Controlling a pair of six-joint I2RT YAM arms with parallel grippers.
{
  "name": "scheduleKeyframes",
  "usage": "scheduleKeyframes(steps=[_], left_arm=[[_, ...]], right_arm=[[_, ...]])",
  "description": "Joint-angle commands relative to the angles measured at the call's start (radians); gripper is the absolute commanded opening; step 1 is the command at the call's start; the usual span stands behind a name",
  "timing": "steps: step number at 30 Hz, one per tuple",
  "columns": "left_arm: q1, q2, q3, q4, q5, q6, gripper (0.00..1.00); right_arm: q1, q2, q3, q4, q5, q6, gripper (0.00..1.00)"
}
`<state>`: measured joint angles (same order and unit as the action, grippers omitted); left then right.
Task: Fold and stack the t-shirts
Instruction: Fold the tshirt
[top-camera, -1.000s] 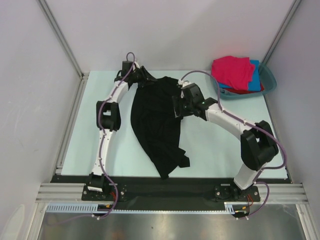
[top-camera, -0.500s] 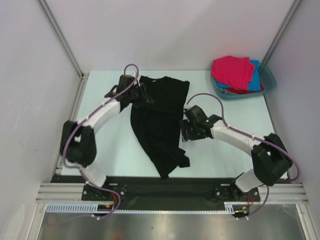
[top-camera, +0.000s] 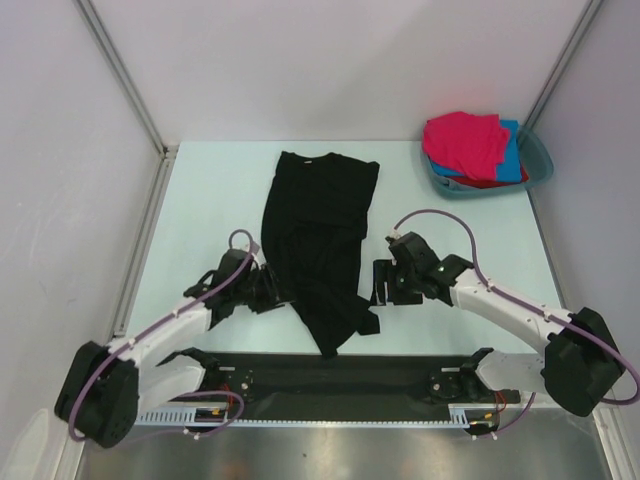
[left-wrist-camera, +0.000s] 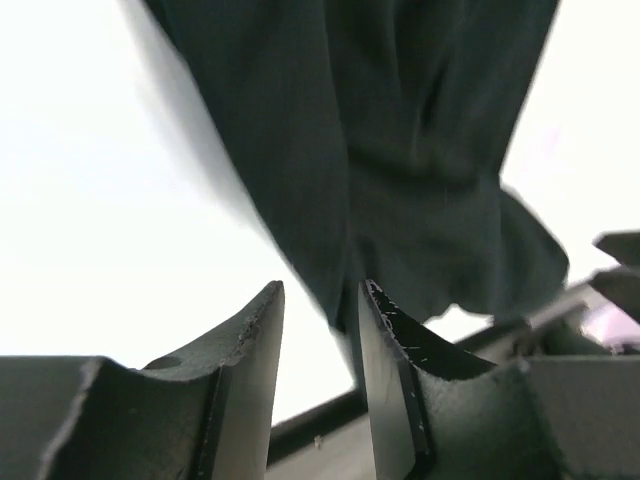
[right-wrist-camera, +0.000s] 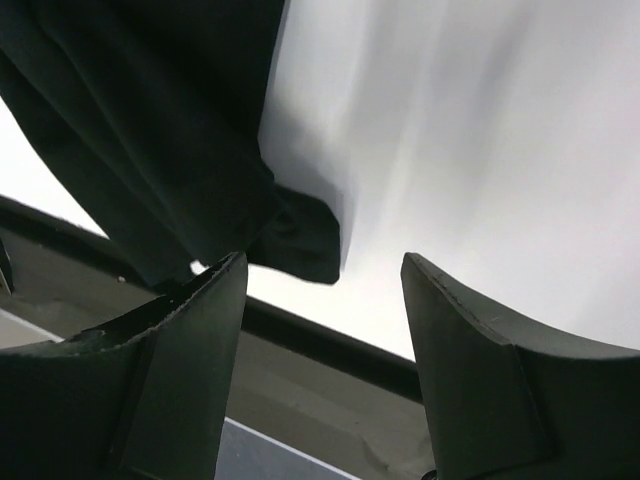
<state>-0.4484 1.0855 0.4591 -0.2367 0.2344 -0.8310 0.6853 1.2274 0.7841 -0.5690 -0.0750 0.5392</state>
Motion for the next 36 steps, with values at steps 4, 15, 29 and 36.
scheduleKeyframes(steps=[4,15,29,36], left_arm=[[-0.029,-0.223,-0.125,0.076,0.091,-0.123,0.43],[-0.093,-0.179,-0.22,0.226,0.146,-0.207,0.45],[-0.164,0.019,-0.22,0.398,0.126,-0.241,0.43],[-0.252,0.162,-0.18,0.488,0.143,-0.266,0.0]], right_arm=[[0.048,-0.074,-0.091,0.027,-0.072,0.09,0.69],[0.125,-0.019,-0.143,0.138,-0.08,0.13,0.69],[0.135,0.214,-0.114,0.294,-0.072,0.1,0.52],[0.158,0.161,-0.114,0.287,-0.098,0.096,0.0]])
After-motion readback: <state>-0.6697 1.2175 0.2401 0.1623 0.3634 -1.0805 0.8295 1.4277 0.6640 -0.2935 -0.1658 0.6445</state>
